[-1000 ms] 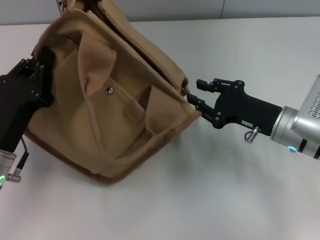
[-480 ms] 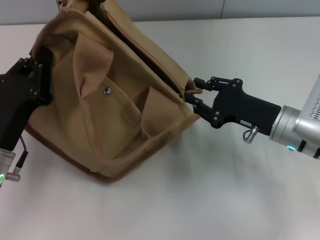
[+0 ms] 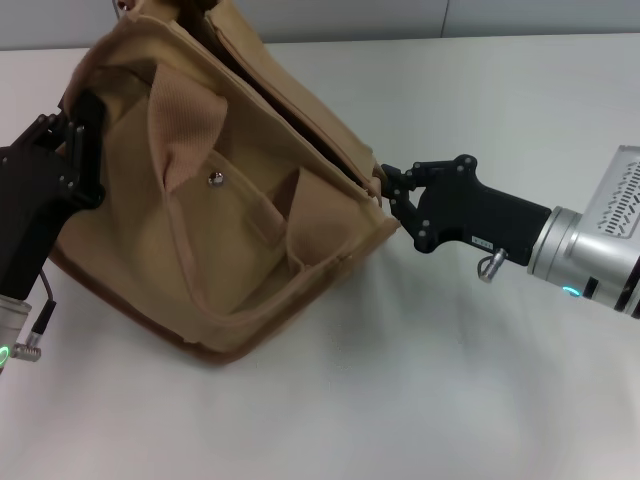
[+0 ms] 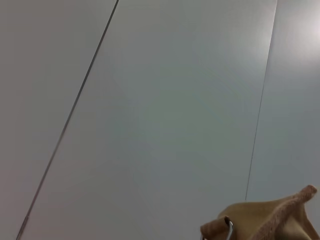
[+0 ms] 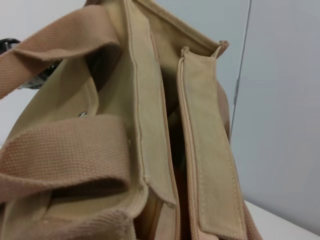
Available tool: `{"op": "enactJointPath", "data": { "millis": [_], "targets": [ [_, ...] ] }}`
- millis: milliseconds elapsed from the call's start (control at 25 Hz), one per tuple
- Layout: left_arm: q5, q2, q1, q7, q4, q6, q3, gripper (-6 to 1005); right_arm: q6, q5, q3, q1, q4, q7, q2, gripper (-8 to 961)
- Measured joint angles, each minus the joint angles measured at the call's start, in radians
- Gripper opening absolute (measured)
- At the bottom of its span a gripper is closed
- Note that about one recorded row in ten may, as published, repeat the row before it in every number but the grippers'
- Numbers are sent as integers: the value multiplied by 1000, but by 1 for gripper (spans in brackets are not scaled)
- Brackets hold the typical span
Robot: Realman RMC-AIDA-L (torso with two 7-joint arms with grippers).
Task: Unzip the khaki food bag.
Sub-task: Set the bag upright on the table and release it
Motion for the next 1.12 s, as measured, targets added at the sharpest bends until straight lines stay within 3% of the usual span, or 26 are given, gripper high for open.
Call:
{"op": "enactJointPath", "data": {
  "millis": [120, 440, 560, 800, 1000, 1120],
  "targets": [
    [2, 0, 0, 0, 0, -2, 2, 105, -23, 3, 56, 2, 0, 15, 0, 60],
    [13, 0, -2, -6, -41, -76, 43, 107, -236, 5, 365, 39, -42, 244, -9, 48],
    [77, 0, -14, -12, -84, -121, 55, 107, -301, 5, 397, 55, -63, 284, -9, 40],
    [164, 0, -19, -89, -81, -141, 56, 109, -281, 5, 404, 52, -57, 292, -7, 23],
    [165, 6, 11, -131, -45, -99, 59, 110, -291, 6, 430, 24, -62, 360, -8, 148],
    [172, 6, 51, -148, 7, 22, 59, 111, -371, 5, 432, -7, -124, 509, -12, 346]
  ]
}}
